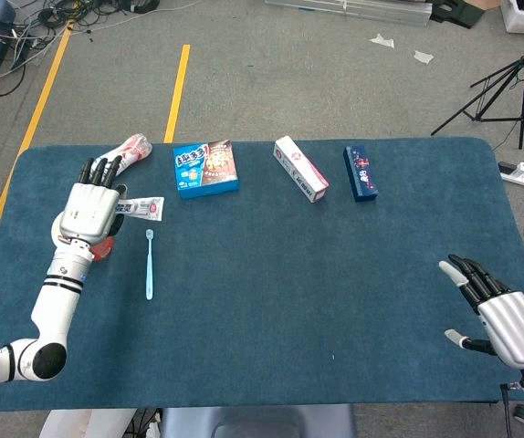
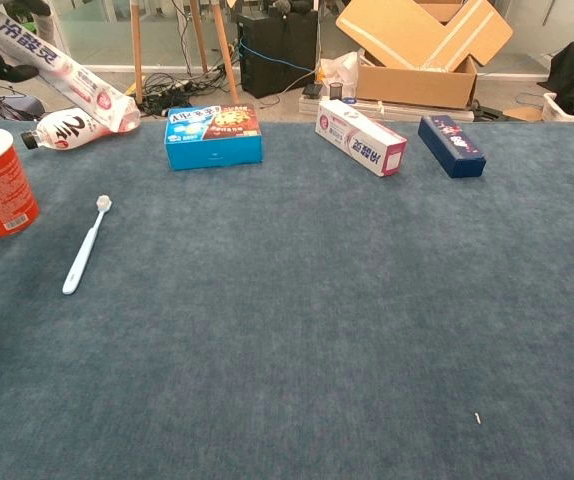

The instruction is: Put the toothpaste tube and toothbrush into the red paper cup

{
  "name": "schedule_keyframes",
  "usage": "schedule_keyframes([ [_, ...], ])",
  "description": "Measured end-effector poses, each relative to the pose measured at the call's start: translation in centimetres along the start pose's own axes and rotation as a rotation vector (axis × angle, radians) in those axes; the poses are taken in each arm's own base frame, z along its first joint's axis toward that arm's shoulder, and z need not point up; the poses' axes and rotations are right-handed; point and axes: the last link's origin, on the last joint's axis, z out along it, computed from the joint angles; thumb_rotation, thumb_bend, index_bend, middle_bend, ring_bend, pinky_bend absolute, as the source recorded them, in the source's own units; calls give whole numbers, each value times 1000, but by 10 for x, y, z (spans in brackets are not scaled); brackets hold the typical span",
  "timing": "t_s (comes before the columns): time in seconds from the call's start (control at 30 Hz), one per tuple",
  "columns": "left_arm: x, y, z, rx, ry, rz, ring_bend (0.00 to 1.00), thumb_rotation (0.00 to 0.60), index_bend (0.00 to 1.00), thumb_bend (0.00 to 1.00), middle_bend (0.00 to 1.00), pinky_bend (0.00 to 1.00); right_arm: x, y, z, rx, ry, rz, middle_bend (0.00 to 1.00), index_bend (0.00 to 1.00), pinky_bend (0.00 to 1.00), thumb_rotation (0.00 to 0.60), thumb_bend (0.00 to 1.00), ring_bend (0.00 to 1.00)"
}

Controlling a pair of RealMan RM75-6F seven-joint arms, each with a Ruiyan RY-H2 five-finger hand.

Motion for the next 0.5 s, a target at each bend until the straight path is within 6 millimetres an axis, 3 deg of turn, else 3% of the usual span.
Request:
schedule_keyframes([
  [0.5, 8, -44, -15, 82, -10, 101, 0, 600, 906, 397, 0, 0, 1, -7, -1, 23, 1, -9, 92, 74, 437, 600, 0, 110],
])
